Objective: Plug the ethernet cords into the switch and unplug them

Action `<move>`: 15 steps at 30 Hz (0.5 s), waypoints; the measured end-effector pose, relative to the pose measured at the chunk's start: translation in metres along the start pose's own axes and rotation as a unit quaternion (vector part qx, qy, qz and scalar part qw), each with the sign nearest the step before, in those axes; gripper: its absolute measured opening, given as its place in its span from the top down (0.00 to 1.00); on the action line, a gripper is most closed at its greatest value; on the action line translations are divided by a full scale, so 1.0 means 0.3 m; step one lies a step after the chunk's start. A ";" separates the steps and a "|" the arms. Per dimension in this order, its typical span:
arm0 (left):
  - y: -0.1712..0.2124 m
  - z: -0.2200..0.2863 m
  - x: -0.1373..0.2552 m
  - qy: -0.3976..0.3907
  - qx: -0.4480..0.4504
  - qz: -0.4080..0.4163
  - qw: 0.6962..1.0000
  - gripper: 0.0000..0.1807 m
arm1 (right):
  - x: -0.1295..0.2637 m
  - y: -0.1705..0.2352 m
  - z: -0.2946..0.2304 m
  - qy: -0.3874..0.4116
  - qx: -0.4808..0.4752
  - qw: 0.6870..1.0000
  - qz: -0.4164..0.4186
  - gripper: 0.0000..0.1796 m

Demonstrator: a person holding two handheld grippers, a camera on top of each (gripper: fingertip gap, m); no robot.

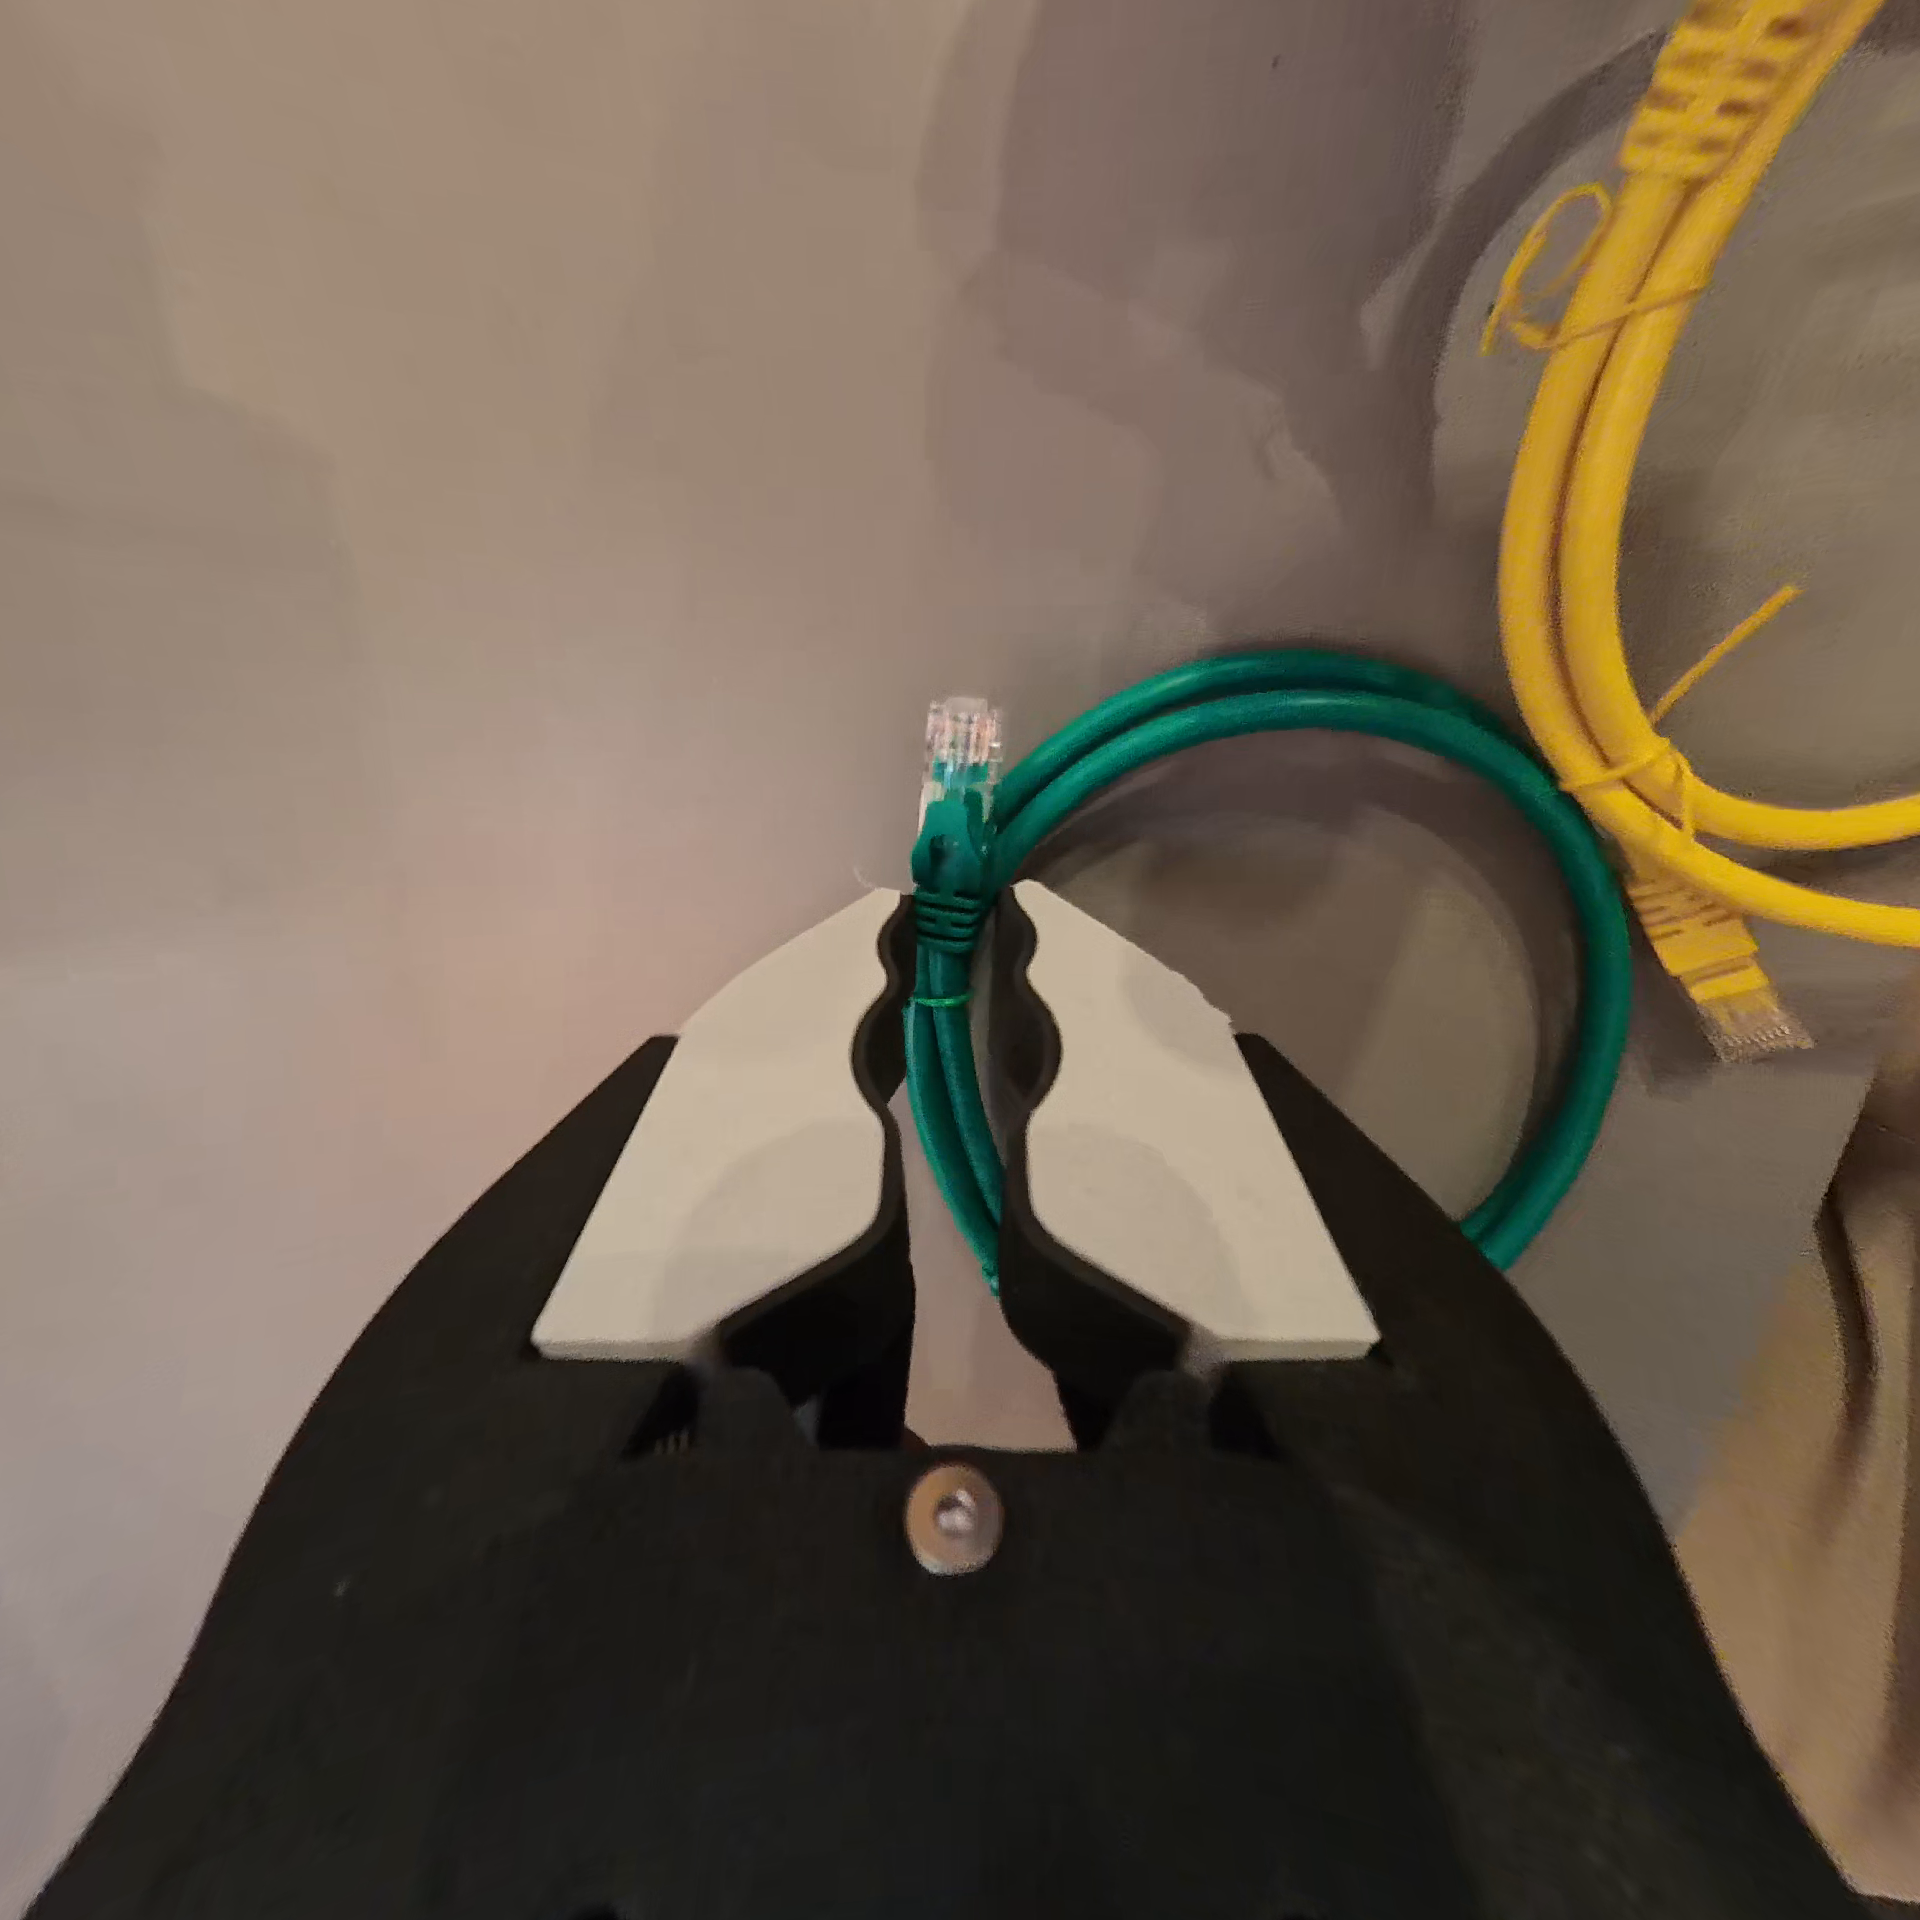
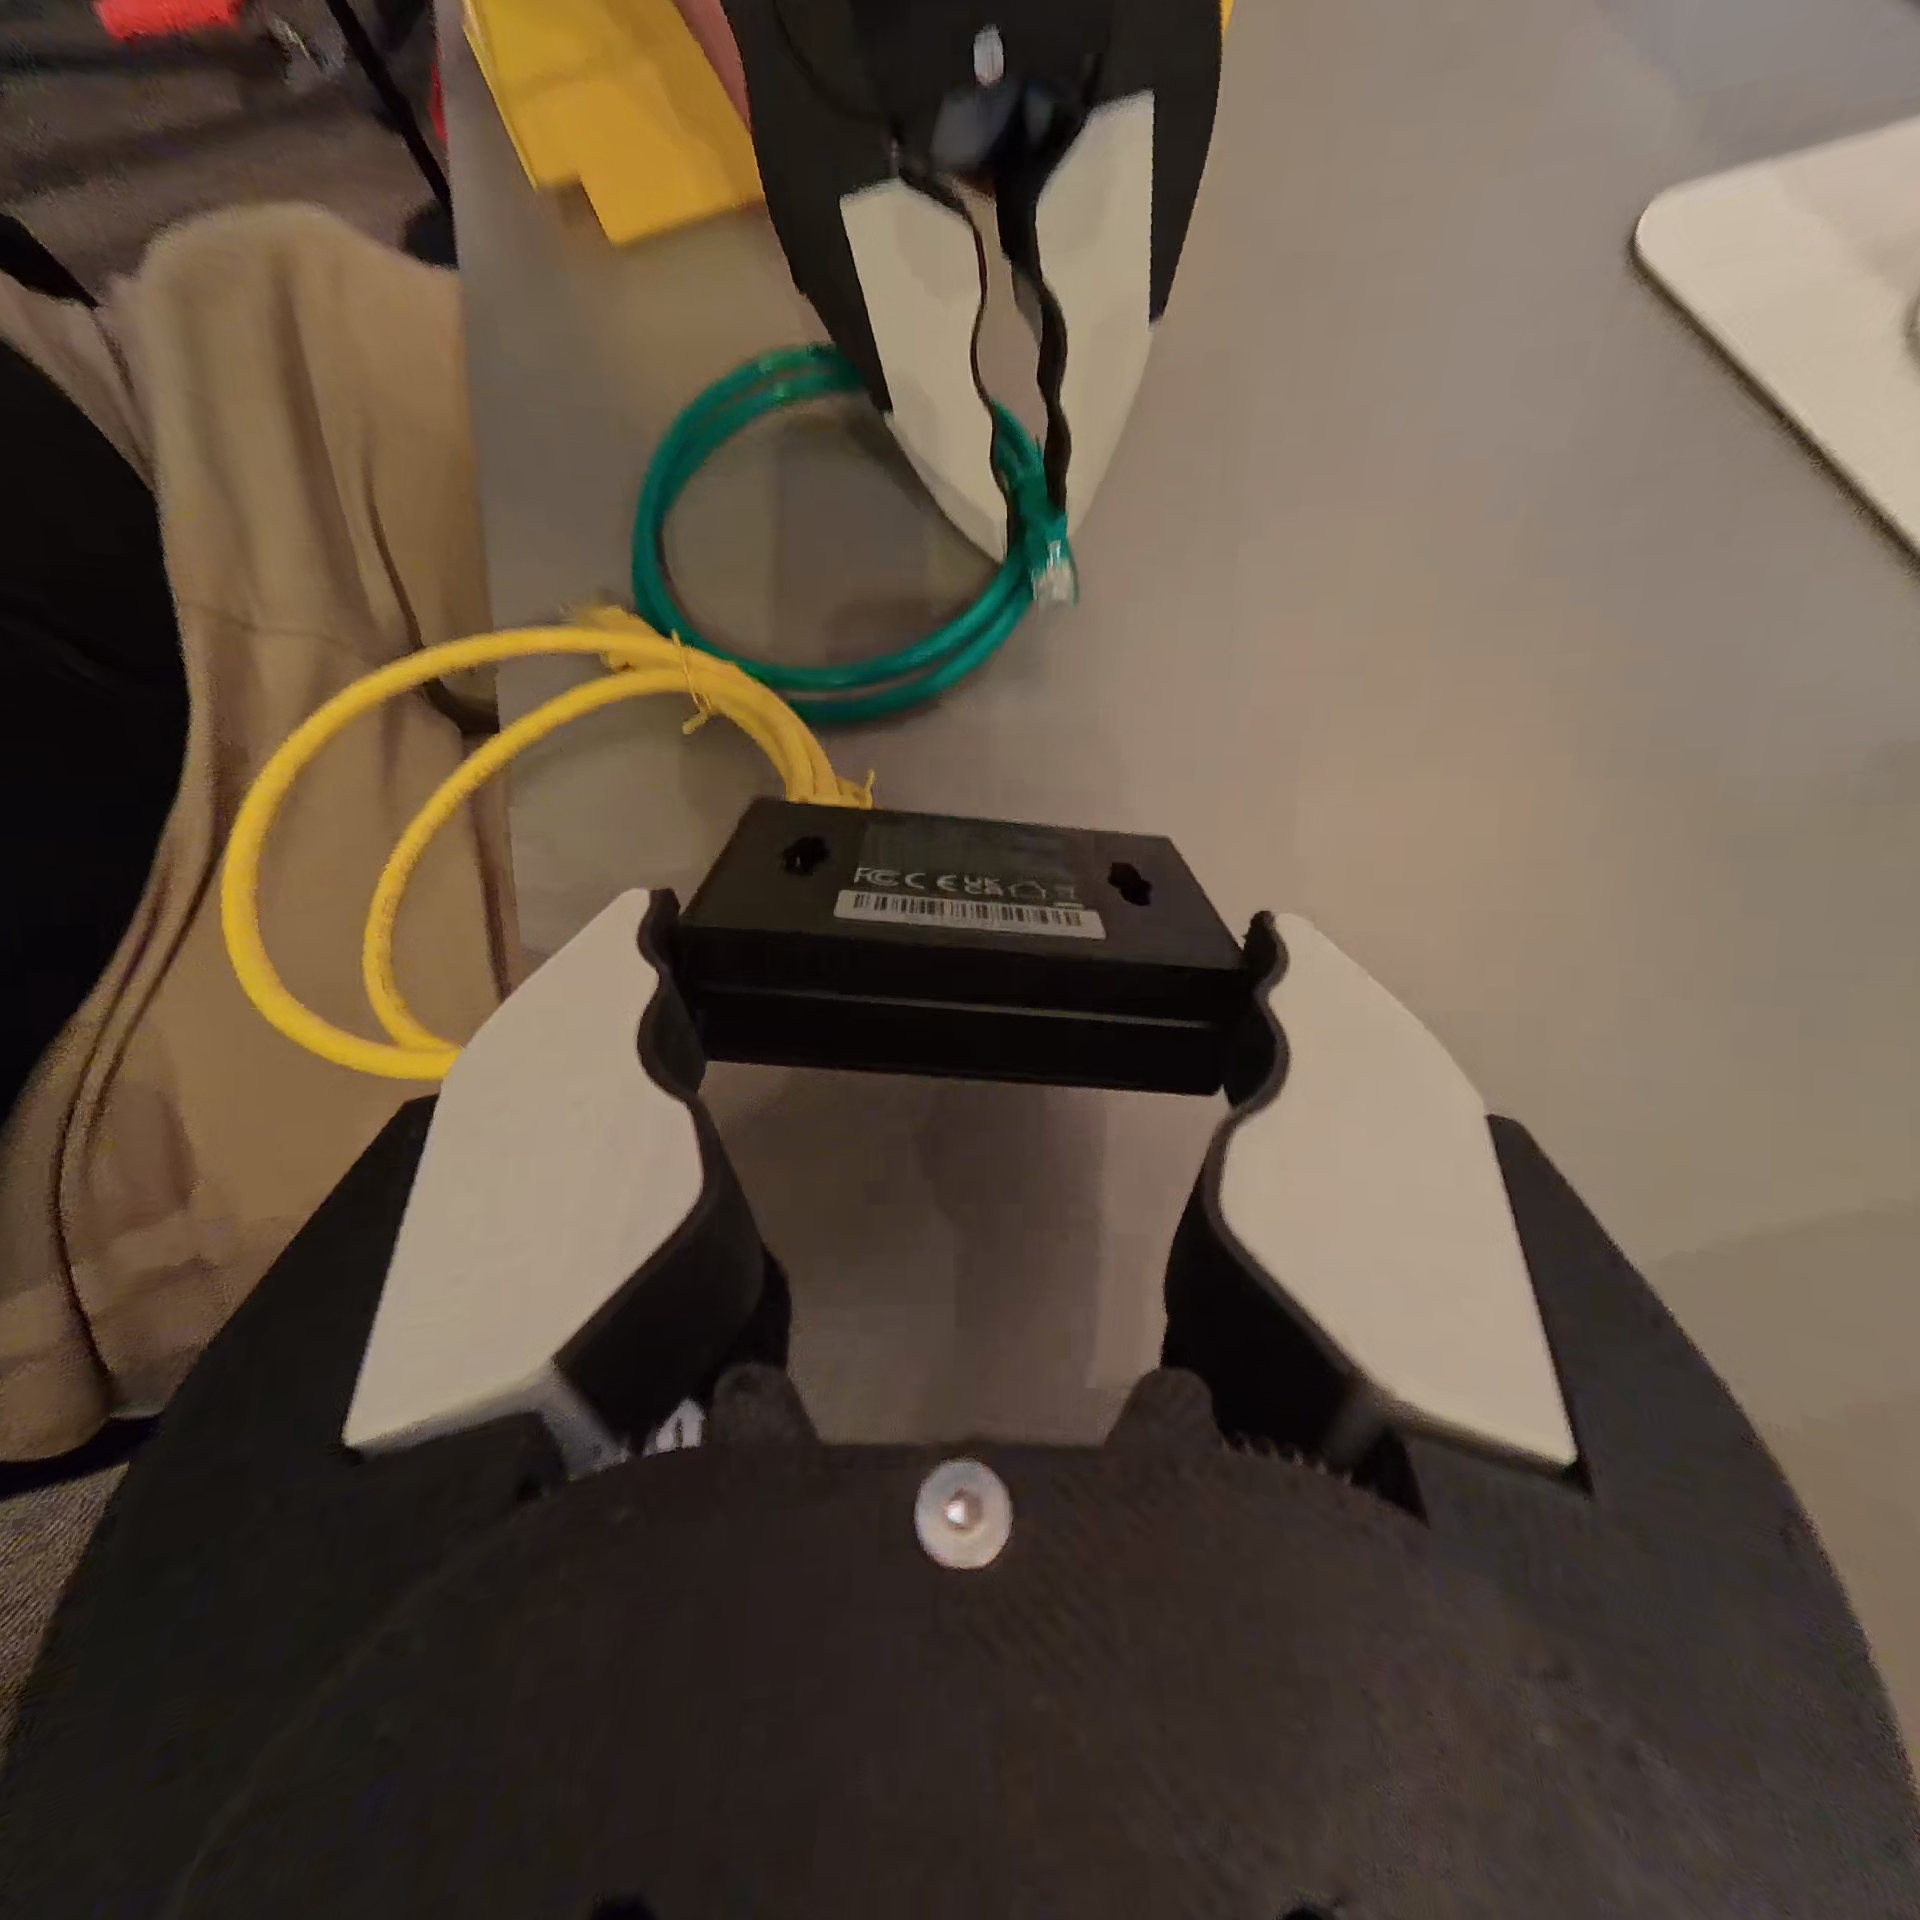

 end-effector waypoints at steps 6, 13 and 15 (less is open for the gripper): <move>0.004 0.000 -0.012 0.000 0.005 -0.011 1.000 0.92 | -0.070 0.038 0.005 -0.001 -0.014 0.996 -0.090 0.44; 0.012 -0.003 -0.021 -0.008 0.006 -0.019 1.000 0.92 | -0.130 0.058 0.003 0.010 -0.005 0.988 -0.152 0.44; 0.013 -0.003 -0.021 -0.006 0.009 -0.018 1.000 0.92 | -0.137 0.056 0.004 0.024 0.004 0.985 -0.171 0.43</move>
Point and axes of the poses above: each gripper's, where its closed fingertips meet, x back along the fingers, y out of its underside, z = x × y across the jaws, the point moved 8 cm from there along x, back along the fingers, and after that the axes turned 11 degrees about -z, right-handed, at the moved point
